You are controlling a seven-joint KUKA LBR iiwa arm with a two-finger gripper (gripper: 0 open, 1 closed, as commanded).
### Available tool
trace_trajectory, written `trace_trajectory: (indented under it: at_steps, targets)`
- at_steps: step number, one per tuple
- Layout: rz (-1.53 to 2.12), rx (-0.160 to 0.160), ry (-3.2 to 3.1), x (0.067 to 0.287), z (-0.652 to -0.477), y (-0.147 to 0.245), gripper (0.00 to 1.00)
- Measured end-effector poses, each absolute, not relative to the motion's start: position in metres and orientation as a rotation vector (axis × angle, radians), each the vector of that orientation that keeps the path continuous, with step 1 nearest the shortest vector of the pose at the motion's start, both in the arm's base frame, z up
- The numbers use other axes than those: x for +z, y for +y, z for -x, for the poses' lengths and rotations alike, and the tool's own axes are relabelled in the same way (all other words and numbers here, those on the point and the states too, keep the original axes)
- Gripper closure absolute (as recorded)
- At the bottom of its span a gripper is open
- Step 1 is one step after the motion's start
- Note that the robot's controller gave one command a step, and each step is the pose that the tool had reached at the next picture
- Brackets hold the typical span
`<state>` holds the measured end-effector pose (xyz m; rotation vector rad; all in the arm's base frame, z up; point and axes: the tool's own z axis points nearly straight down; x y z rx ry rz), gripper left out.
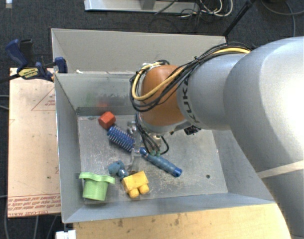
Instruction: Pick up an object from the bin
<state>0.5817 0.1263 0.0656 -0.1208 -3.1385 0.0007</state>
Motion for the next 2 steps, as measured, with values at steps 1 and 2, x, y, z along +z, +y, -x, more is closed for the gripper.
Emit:
trace_trajectory:
  at_steps: [1,2]
  targets:
    - [0.116,-0.003,-3.139,0.069,-0.581,0.129,1.00]
    - [0.106,-0.006,-3.149,0.202,-0.584,0.138,1.00]
